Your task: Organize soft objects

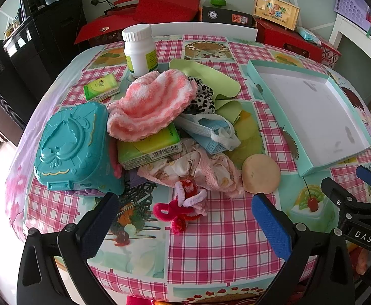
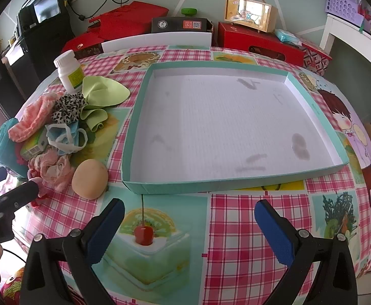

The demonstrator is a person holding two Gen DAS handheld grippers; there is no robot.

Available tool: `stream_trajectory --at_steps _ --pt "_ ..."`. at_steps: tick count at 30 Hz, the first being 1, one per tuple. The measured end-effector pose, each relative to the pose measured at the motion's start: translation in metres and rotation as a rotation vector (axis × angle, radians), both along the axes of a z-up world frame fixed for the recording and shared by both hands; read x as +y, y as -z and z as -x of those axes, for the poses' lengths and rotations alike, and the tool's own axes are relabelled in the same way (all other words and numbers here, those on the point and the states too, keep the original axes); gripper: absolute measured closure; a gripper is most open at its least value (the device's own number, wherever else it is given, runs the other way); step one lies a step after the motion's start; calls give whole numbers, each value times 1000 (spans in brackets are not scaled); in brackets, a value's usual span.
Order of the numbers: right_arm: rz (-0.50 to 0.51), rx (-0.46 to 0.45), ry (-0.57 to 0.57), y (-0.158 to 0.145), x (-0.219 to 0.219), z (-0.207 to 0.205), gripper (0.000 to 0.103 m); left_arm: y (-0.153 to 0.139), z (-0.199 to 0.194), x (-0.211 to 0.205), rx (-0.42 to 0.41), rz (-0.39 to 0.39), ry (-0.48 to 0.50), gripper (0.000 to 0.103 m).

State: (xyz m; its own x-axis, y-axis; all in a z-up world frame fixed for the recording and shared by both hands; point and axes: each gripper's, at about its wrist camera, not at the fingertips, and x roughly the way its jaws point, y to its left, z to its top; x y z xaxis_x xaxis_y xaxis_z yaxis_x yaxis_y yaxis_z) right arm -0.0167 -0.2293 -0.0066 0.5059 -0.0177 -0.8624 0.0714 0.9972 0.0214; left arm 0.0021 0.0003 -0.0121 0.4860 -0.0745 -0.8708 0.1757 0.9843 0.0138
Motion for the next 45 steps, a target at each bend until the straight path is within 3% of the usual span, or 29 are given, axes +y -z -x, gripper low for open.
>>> stream_trajectory --at_steps 34,39,45 --pt "37 29 -19 1 7 -4 0 -5 1 1 -3 66 25 0" --pt "4 -39 -38 -15 7 1 0 -26 6 8 -11 178 52 0" --pt "-40 -138 -104 -46 20 -3 0 -64 -13 30 -69 243 34 0"
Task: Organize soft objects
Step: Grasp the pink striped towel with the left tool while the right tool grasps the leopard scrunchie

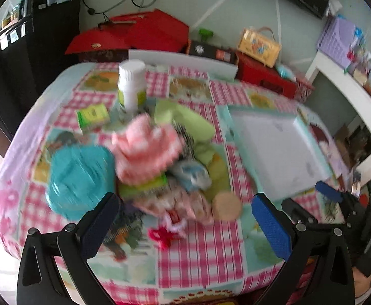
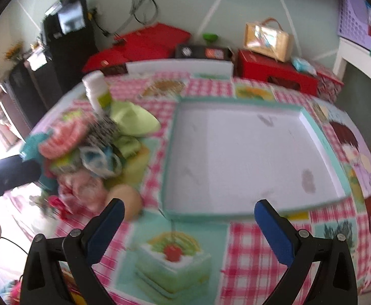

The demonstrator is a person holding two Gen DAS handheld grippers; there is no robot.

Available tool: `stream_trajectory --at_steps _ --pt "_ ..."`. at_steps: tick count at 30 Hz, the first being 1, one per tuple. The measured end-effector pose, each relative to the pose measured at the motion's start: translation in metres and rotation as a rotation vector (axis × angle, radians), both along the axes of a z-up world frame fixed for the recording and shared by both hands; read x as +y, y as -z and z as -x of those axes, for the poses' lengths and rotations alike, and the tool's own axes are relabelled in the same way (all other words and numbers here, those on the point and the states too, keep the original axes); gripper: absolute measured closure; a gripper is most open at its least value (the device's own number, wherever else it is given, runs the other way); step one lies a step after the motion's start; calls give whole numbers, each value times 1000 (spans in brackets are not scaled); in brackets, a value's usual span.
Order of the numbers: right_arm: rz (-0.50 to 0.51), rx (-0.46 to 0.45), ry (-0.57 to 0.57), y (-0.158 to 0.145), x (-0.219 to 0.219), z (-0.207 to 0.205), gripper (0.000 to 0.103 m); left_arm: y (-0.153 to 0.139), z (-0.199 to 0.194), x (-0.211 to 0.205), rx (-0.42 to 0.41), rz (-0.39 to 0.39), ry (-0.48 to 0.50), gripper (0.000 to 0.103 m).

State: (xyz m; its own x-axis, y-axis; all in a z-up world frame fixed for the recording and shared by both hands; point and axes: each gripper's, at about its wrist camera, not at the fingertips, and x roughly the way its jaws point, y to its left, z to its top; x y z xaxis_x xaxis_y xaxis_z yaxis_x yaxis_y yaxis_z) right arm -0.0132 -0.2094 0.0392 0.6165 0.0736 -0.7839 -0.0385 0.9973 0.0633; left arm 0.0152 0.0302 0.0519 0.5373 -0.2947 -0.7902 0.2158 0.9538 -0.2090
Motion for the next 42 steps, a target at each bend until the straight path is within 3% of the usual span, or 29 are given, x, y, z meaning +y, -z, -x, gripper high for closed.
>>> stream_trajectory --at_steps 6,11,18,25,28,42 --pt "-60 -56 -70 -24 20 -24 0 -14 -34 29 -6 15 -61 0" --pt "-95 -41 -101 -24 34 -46 0 -15 -58 38 19 6 -27 0" --pt "-121 20 -208 -12 65 -78 0 -3 -88 24 104 -45 95 0" --pt "-123 75 -268 6 86 -112 0 15 -120 26 252 -98 88 0" --pt "-117 82 -289 10 92 -124 11 19 -130 24 275 -108 96 1" --pt "-147 161 -411 32 118 -149 57 55 -150 13 411 -73 142 61"
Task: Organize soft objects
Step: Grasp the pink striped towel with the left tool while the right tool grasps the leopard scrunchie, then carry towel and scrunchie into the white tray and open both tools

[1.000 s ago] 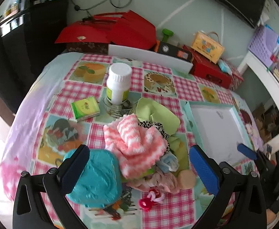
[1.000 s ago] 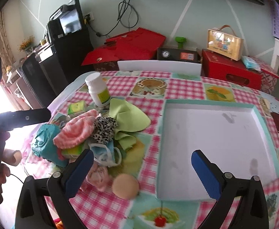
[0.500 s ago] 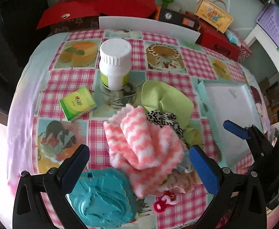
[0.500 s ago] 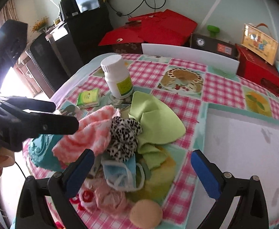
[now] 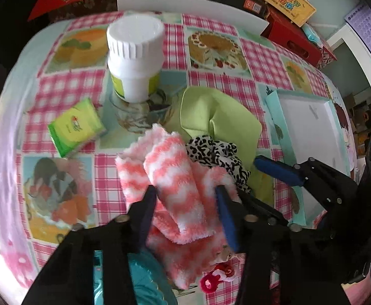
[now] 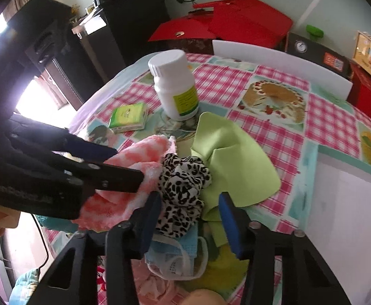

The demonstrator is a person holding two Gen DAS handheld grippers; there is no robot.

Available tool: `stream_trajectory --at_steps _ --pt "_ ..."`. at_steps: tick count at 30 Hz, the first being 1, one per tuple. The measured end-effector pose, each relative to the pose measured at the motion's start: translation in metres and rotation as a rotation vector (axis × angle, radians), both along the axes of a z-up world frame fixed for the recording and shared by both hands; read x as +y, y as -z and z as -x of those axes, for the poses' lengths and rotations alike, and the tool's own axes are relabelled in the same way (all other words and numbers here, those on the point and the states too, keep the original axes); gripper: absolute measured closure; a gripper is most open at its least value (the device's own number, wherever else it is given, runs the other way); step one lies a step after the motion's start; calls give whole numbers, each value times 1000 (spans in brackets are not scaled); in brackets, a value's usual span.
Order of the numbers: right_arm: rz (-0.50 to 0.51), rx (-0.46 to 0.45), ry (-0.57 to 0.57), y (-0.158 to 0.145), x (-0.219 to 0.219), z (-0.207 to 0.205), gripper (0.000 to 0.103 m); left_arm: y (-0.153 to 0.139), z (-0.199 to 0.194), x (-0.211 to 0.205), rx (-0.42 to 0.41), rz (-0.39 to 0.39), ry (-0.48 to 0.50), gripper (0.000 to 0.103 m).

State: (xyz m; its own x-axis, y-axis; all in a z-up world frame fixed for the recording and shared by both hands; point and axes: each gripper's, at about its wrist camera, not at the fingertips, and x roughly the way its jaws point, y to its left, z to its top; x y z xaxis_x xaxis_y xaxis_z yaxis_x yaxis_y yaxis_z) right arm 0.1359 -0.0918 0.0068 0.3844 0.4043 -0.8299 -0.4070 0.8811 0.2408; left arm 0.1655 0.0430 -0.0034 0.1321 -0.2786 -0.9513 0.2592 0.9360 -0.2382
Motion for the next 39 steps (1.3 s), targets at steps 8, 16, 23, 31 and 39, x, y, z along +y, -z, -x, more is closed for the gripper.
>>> stream_trajectory --at_steps 8,16,23,31,39 --pt "-50 17 -4 5 1 -1 74 2 -1 2 -6 34 -38 87" --pt "-96 1 35 1 -8 6 87 -12 12 16 -99 72 -138 90" --pt "-143 -33 47 -8 -16 16 89 -29 20 28 -187 109 -233 91" --pt "-201 -104 55 -33 -30 24 90 -68 32 33 -304 125 -288 91" --pt "-258 -211 119 -70 -66 32 90 -126 44 18 -461 137 -281 91"
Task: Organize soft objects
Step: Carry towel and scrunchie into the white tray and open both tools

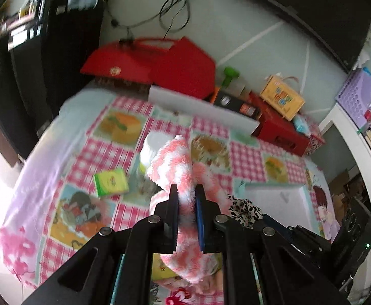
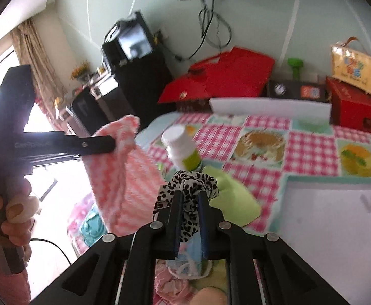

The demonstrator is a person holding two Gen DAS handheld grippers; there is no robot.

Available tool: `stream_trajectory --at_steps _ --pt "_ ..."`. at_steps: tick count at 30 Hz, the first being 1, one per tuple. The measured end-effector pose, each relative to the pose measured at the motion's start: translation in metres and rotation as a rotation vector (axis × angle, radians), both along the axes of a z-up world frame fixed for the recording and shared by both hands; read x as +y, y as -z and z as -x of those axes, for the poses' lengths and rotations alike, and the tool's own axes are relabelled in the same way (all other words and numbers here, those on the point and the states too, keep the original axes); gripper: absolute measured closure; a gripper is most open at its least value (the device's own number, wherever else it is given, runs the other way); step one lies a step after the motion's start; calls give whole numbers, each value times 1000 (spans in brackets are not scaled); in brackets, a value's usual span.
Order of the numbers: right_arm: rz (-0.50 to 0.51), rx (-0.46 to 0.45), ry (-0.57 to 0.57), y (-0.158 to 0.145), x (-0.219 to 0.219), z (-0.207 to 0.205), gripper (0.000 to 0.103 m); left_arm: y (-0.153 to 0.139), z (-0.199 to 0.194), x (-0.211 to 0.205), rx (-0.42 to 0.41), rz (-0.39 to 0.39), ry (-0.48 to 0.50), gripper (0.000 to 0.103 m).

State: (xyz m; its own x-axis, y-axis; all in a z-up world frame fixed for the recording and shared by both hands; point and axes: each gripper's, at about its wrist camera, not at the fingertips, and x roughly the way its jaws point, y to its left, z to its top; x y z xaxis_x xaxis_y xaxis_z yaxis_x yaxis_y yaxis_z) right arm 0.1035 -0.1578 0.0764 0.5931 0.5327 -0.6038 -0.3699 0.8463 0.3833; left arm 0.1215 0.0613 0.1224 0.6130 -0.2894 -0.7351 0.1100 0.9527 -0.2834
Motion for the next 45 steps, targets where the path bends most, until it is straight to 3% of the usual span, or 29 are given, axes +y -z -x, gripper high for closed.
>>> stream_trajectory --at_steps 9,20,29,35,45 --pt "37 -30 214 -18 -72 -1 90 -40 -5 -61 -106 -1 91 91" --pt "117 62 446 -3 -156 4 90 -26 -14 -170 -89 22 265 91" --pt "162 155 533 23 -191 1 90 14 -20 -236 -48 20 345 91" --pt "160 234 559 49 -206 -6 90 66 -33 -260 33 -23 331 91" --pt "177 333 564 82 -215 -12 87 148 -37 -258 219 -78 267 91"
